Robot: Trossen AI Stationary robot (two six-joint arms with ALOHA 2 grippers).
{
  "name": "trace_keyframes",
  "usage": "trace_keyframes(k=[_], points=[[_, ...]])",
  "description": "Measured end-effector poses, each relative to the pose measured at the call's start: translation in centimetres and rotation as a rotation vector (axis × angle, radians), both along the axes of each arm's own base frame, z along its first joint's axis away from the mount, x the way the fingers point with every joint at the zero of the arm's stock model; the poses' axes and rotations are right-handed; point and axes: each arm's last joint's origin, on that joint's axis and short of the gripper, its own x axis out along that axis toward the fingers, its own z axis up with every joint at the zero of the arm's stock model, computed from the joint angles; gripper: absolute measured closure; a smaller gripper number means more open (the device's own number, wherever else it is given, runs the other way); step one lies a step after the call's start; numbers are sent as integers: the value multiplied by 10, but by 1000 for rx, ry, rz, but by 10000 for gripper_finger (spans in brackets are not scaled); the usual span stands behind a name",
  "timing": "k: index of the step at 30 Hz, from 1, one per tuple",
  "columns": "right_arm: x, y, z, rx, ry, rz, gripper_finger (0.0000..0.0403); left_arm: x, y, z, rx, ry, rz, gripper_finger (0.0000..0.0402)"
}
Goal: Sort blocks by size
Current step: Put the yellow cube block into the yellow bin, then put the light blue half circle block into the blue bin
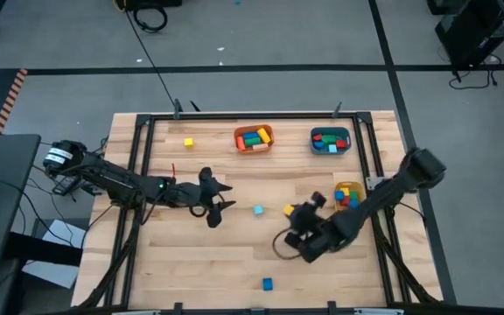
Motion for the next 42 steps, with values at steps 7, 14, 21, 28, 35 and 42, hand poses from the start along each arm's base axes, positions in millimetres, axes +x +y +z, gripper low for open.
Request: trace_keyframes(k=[7, 14, 21, 28, 35, 42], points=[[-53, -35, 44, 286, 232, -183, 251, 0, 0, 0, 9, 2, -5, 165], [-88, -64, 56, 428, 525, -423, 252, 0, 0, 0, 9, 2, -5, 165], [-99, -72, 25, 474, 648, -454, 252, -1, 0, -1, 0, 18, -16, 165], [-105, -73, 11, 502, 686, -460, 230, -1, 0, -1, 0, 18, -16, 165], [-106, -72, 4, 522, 697, -451, 224, -1, 0, -2, 0, 19, -16, 165], [-109, -74, 5, 481, 716, -461, 214, -1, 0, -2, -1, 20, -15, 165]])
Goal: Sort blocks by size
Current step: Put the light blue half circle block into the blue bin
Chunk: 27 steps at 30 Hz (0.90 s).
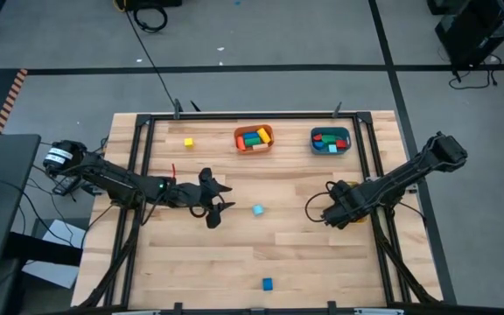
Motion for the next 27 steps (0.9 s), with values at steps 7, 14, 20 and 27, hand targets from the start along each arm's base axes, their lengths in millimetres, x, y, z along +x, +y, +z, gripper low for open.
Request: trace_keyframes(k=[7, 14, 20, 27], points=[[10, 8, 22, -60, -100, 90, 206, 0, 0, 0, 0, 0, 0, 165], [34, 27, 39, -279, -511, 199, 199, 0, 0, 0, 0, 0, 1, 165], [65, 39, 33, -249, -664, 337, 174, 0, 0, 0, 0, -1, 1, 165], [113, 45, 7, -174, -715, 585, 136, 0, 0, 0, -1, -2, 1, 165]])
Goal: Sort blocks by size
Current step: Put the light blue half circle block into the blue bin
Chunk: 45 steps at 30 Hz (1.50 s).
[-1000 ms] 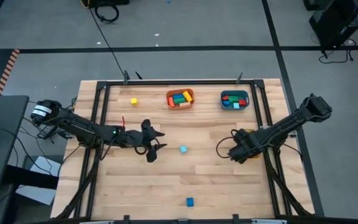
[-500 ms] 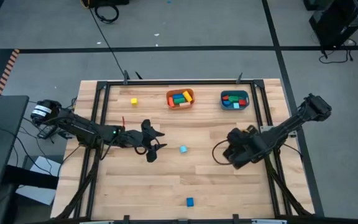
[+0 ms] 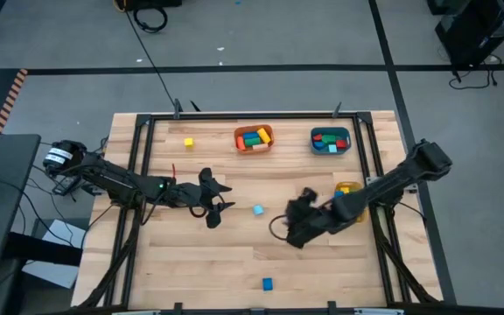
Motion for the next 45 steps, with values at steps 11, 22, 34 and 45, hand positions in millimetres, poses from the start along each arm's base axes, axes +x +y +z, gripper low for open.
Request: trace_keyframes(k=[11, 22, 34, 45], points=[[56, -34, -43, -50, -5, 236, 130, 0, 0, 0, -18, 1, 9, 165], [82, -76, -68, -11, -30, 392, 133, -1, 0, -2, -13, 16, 9, 165], [86, -90, -84, -2, 1, 461, 140, 0, 0, -1, -13, 5, 8, 165], [90, -90, -92, 35, -14, 462, 226, 0, 0, -1, -13, 5, 8, 165]])
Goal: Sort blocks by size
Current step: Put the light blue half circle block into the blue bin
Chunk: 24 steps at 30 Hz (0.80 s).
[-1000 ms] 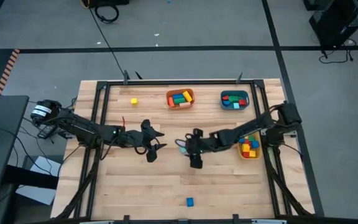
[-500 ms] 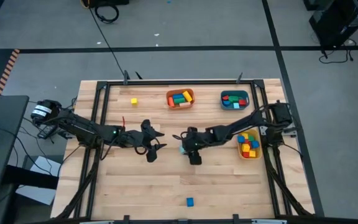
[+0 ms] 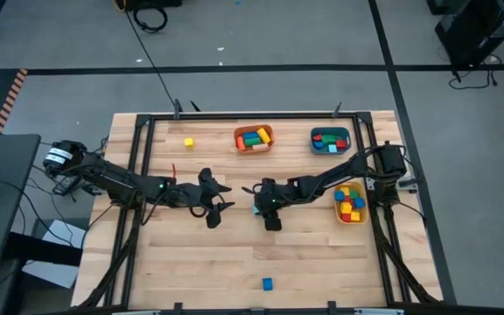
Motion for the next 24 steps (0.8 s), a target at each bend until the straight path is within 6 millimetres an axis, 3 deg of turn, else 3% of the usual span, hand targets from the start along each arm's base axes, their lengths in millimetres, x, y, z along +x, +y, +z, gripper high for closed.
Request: trace_keyframes(k=[2, 6, 11, 17, 24], points=[[-1, 0, 3, 6, 6, -9, 257, 0, 0, 0, 0, 0, 0, 165], [-11, -2, 17, 39, 46, -58, 260, 0, 0, 0, 0, 1, 0, 165], [-32, -15, 66, 77, 41, -138, 260, 0, 0, 0, 0, 1, 0, 165], [-75, -40, 122, 37, -26, -236, 260, 0, 0, 0, 0, -1, 0, 165], [-152, -96, 128, 52, -132, -586, 260, 1, 0, 2, -5, -22, 0, 165]])
